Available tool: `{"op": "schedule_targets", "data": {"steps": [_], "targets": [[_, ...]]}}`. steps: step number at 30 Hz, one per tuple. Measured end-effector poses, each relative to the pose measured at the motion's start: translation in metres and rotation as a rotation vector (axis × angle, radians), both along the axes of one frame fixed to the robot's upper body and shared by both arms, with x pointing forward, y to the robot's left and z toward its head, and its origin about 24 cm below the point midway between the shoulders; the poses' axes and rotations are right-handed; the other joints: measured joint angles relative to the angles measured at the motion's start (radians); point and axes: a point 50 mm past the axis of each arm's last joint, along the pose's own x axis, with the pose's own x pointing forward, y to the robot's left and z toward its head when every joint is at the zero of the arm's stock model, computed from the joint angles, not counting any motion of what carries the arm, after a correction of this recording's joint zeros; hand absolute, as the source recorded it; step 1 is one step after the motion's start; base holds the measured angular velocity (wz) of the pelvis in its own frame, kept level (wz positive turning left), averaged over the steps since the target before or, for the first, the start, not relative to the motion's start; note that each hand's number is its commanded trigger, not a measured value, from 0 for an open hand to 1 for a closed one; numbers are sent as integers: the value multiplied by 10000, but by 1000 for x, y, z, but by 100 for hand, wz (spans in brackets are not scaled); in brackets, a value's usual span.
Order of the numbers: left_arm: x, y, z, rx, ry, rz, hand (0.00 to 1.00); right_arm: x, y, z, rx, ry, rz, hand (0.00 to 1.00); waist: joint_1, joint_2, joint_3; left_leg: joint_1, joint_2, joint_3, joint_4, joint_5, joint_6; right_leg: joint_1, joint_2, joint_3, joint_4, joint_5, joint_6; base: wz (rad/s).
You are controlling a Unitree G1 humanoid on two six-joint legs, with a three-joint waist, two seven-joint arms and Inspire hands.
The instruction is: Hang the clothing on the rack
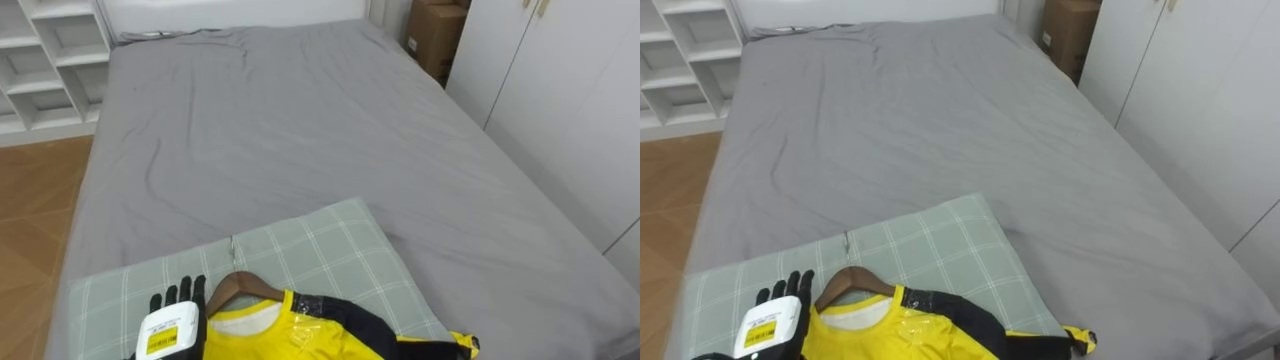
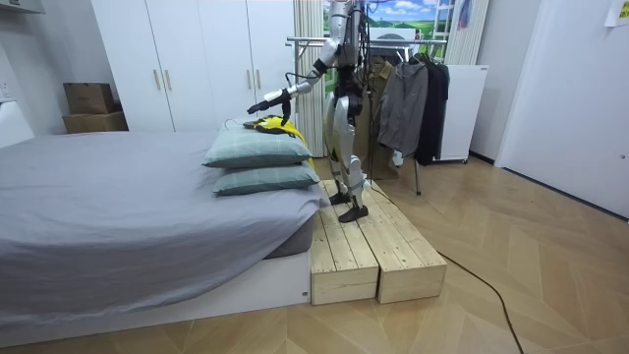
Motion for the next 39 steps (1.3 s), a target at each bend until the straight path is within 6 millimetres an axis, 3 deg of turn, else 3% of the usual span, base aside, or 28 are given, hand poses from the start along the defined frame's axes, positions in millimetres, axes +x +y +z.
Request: {"op": "schedule_targets", "data": {"steps": [13,20,26,31,36,39], "targets": [[12,11,5,14,63,366,0,-3,-2,1,-98,17,-216,0,10,16,26,-41,231,156,166,-80,-129,-11,156,-71,187,63,-127,-2],[21,23,14,-200,-316,954,0,-9,-2,0,-170,26,-689,0,57,-269,-15,-173,177,215,216,-56,-162,-152,154,-1,149,13,-183,-4],[17,31,9,-286,245,1352,0,-8,1,0,-91,-7,-751,0,72,-516,-60,-464,238,219,345,-58,-161,-418,148,-7,165,36,-172,0],[12,35,5,-643,585,1846,0,-8,1,0,-92,13,-736,0,68,-477,-37,-574,301,207,394,-67,-174,-506,178,-95,165,95,-202,0],[12,36,3,-853,856,1966,0,-7,1,0,-92,-13,-723,0,63,-326,63,-611,320,212,457,-69,-179,-511,183,-141,157,98,-210,0],[15,37,4,-858,964,1981,0,-7,1,0,-110,-14,-722,0,67,-322,64,-697,327,215,523,-70,-179,-574,178,-148,164,106,-223,0]]}}
